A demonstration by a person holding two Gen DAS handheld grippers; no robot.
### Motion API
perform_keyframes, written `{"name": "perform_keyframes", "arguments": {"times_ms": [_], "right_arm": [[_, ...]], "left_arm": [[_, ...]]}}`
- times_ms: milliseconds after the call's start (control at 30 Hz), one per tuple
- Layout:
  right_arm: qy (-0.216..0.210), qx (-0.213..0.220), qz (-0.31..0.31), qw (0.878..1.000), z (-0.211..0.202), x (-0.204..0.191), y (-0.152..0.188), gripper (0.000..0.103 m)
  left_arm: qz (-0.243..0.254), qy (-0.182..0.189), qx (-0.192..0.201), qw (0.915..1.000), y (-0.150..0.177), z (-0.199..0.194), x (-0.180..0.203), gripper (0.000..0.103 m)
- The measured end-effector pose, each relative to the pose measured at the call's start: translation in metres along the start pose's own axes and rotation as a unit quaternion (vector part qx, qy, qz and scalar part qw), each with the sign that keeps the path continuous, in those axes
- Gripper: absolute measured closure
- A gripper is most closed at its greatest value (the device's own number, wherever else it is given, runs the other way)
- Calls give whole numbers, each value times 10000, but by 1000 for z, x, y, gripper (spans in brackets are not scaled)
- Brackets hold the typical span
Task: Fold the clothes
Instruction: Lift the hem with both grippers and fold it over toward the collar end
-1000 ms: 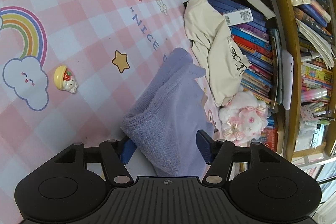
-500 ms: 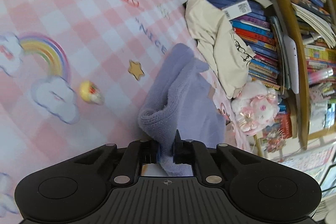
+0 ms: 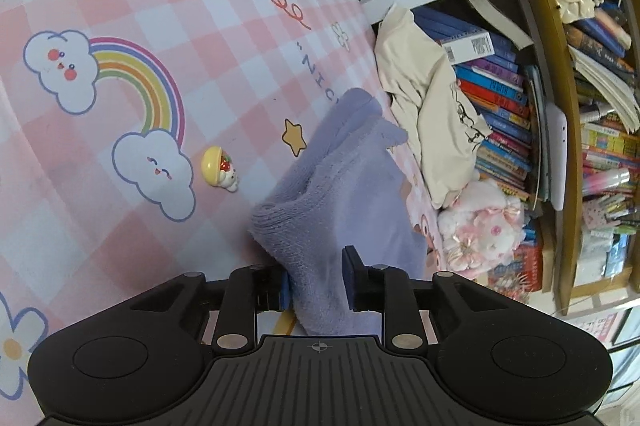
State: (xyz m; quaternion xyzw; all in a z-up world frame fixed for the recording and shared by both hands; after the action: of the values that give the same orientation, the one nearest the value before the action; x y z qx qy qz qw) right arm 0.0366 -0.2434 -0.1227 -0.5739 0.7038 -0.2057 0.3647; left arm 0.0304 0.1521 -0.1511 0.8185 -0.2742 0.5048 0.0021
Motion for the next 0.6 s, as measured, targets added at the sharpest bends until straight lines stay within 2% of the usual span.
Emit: {"name": "perform_keyframes", "arguments": {"times_ms": [233, 400, 600], "right_arm": [[-88, 29, -298, 9995, -17, 0, 4, 63], [-327, -47, -579, 9978, -32, -6, 11, 46], [-562, -219, -1089, 9922, -42, -7, 19, 46]], "left_arm": [[-91, -1, 108, 9999, 1, 0, -2, 83], [-160, -71, 303, 9994, 3, -2, -3, 83], [-169, -311, 623, 9974, 7, -4, -1, 84]]}}
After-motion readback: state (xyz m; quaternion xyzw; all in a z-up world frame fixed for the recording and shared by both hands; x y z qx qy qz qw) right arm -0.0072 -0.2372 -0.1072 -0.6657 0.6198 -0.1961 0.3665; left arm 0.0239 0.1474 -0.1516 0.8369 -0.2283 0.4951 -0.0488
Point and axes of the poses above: each gripper's, at about its wrist camera, not at the fingertips, and z roughly the way its jaws point, x to its right, y to its underside, the point moved 10 cm from there along z, roughly the way its jaws point, and after that the axes turned 8 degrees about x, right-handed, at the moved point
